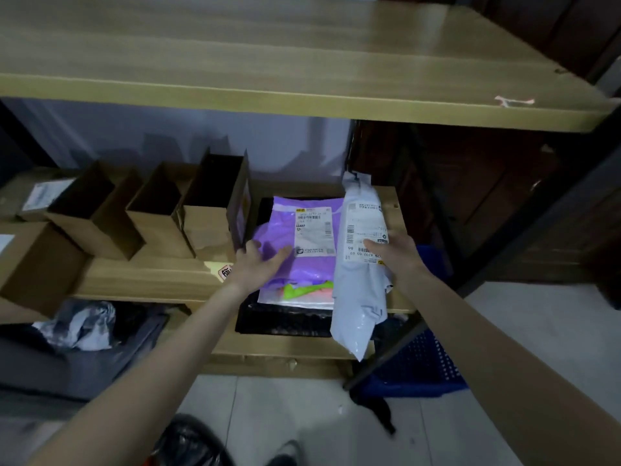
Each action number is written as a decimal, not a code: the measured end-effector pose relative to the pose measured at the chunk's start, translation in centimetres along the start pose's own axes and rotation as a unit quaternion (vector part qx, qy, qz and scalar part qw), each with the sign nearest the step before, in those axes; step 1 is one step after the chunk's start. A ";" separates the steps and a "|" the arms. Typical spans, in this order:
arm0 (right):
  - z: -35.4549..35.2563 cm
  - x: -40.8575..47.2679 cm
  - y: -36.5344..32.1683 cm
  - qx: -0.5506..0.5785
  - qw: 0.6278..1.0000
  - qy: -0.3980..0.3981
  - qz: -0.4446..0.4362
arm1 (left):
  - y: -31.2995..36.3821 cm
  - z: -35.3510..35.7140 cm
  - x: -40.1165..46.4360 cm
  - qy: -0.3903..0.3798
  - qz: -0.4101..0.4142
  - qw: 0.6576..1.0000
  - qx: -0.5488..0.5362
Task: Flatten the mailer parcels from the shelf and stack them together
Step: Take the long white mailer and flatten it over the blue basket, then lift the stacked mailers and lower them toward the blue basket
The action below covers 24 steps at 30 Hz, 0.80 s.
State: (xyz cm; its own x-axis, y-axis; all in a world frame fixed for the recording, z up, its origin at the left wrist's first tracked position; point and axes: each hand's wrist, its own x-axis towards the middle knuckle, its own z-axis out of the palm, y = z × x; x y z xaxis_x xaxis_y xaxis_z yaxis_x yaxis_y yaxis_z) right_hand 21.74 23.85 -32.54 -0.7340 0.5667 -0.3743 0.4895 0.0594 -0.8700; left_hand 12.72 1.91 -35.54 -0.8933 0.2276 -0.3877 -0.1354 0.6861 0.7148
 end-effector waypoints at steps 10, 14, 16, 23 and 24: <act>2.3 7.9 6.2 -0.082 0.991 -0.054 0.091 | -1.0 0.9 5.3 -0.010 -0.111 0.993 -0.041; 2.6 7.6 6.2 -0.134 0.984 -0.059 0.100 | -0.3 0.9 4.8 -0.007 -0.108 0.994 -0.031; 2.5 6.8 5.1 -0.164 0.977 -0.063 0.120 | 0.0 1.2 5.1 -0.004 -0.102 0.995 -0.018; 3.1 9.8 6.7 -0.165 0.974 -0.057 0.143 | 1.5 0.7 5.7 -0.021 -0.083 0.996 0.009; 3.2 7.5 4.3 -0.149 0.977 -0.046 0.144 | 1.5 0.7 5.9 -0.022 -0.076 0.997 -0.004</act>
State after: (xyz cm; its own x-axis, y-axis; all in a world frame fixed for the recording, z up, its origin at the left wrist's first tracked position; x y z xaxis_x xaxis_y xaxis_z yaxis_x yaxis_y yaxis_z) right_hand 16.87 25.72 -40.07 -0.5787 0.5191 -0.6290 0.7870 0.1531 -0.5977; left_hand 7.52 4.79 -37.13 -0.8428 0.1521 -0.5163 -0.2709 0.7090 0.6511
